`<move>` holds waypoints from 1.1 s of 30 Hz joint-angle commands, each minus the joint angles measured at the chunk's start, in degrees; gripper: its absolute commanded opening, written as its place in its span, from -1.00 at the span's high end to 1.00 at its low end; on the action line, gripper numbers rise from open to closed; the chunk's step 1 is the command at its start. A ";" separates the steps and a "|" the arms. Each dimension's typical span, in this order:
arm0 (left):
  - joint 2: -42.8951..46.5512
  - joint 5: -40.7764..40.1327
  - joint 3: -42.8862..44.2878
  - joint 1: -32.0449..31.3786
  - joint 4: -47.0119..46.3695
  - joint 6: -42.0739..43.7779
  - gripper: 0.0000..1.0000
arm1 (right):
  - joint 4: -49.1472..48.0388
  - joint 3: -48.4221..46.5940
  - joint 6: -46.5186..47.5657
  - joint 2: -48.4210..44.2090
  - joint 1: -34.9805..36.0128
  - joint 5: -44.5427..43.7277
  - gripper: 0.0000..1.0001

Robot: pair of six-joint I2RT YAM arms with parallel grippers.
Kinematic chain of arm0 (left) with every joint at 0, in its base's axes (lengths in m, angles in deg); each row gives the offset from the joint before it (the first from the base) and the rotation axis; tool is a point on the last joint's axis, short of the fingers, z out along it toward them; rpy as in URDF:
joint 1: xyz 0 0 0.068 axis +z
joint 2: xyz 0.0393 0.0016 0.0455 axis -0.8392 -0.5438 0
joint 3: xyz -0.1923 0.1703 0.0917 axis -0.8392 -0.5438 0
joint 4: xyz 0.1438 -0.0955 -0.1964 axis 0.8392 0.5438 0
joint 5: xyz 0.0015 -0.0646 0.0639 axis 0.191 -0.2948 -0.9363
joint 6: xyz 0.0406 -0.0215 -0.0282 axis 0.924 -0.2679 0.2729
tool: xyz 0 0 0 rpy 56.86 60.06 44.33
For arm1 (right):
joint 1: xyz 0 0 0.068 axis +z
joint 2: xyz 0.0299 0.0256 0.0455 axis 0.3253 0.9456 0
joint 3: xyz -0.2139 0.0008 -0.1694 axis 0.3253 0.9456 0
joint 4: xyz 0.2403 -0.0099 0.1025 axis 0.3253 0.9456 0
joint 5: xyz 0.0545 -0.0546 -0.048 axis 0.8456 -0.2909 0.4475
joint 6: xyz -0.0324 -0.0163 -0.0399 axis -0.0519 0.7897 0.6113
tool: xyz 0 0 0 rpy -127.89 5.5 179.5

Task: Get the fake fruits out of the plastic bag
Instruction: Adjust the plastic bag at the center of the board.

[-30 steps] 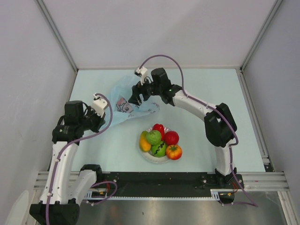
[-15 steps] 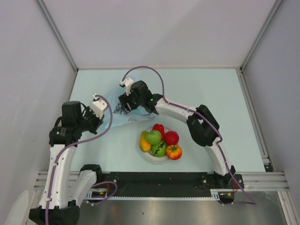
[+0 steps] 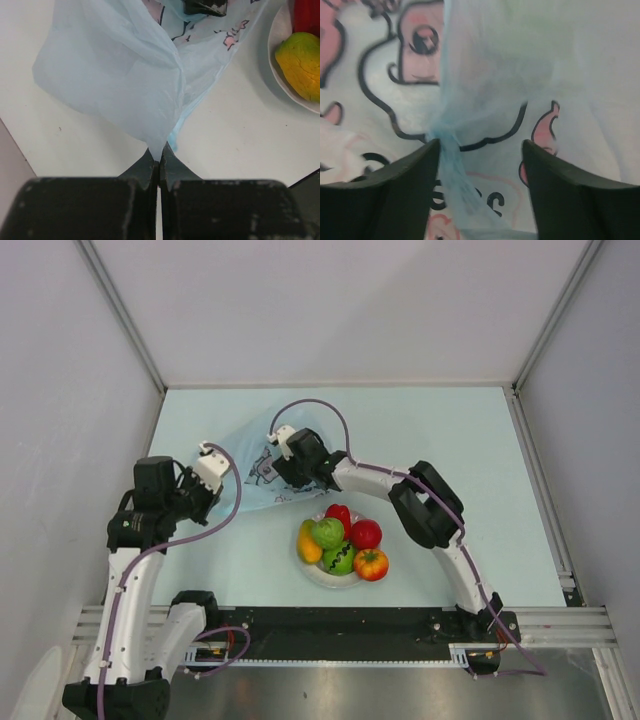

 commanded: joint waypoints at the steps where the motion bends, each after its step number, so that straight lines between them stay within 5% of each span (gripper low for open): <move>1: 0.67 -0.41 -0.09 0.27 -3.29 0.49 0.99 | -1.75 0.42 5.37 1.35 -3.00 -0.35 -0.26; 5: -0.64 0.03 -0.18 0.27 -4.26 1.45 0.99 | -1.05 -2.30 9.94 0.13 -5.82 5.88 0.09; 8: -3.27 1.08 1.57 0.27 -5.58 1.81 0.99 | -1.04 -4.32 10.74 -1.46 -7.66 9.24 0.97; 9: -4.07 1.87 2.36 0.27 -6.36 1.89 0.99 | -1.57 -4.59 10.57 -3.20 -8.02 10.28 1.00; 16: -14.51 6.18 10.53 -0.43 -12.43 0.58 0.99 | -7.01 -7.49 7.22 -11.82 -12.06 13.55 1.00; 26: -30.00 7.76 30.39 -11.23 -15.42 -0.65 0.99 | -9.39 -4.87 9.51 -22.44 -20.31 9.24 1.00; 31: -28.95 10.66 29.19 -13.79 -17.09 -4.78 0.99 | -8.87 4.09 10.21 -30.02 -24.10 8.71 1.00; 33: -27.90 13.46 25.76 -14.58 -18.14 -7.58 0.99 | -8.51 8.92 9.95 -32.04 -24.02 5.92 0.75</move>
